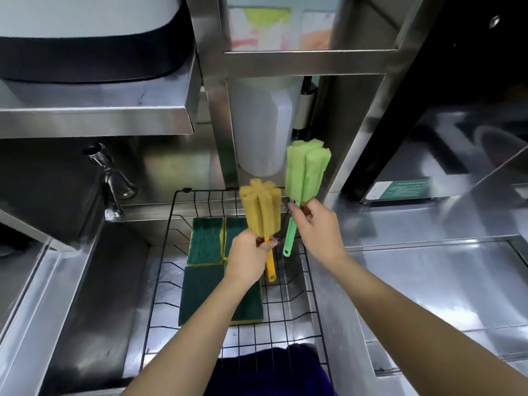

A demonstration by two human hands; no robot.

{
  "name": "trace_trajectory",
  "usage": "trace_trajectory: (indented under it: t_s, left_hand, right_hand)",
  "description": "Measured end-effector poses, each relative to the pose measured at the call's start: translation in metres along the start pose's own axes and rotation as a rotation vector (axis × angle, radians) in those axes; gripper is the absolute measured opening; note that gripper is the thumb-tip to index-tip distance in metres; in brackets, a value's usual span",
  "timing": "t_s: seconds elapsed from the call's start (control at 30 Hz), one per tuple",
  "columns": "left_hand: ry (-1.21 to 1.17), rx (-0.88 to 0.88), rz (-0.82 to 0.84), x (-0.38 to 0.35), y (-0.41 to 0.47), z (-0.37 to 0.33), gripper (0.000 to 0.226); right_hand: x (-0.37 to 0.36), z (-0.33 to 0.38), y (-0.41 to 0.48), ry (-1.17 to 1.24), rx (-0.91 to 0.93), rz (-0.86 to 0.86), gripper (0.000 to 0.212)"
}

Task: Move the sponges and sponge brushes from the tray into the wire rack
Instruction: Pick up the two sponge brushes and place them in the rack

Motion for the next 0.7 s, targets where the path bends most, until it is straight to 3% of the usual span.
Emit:
trace_trajectory:
  t_s: [0.13, 0.4, 0.57, 0.7]
  left_hand:
    - [-0.015, 0.008, -0.032, -0.001, 0.0, 0.003, 0.011]
    - [0.014, -0.14, -0.23, 0.01, -0.001, -0.014, 0.015]
    - [0.096, -0.049, -0.083, 0.002, 0.002, -0.009, 0.019]
    - [0.3, 0.034, 0.067, -0.012, -0.004, 0.0, 0.025]
  right_hand:
    - [-0.002, 0.001, 0.001, -0.013, 0.002, 0.014, 0.026]
    - [0.0, 0.003, 0.0, -0.008, 0.052, 0.009, 0.032]
    - [0.005, 0.004, -0.001, 0.009, 0.092, 0.026, 0.03]
    - [0.007, 0.003, -0.003, -0.012, 0.123, 0.049, 0.03]
Point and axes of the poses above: each hand's wrist, its own y-axis towards the middle knuckle, its own x-axis out of the back of the hand, z = x × y, the point moved 1 cm from there along y, towards the middle knuckle, and after that the axes turned 15 degrees about y, right-handed, at the moved point
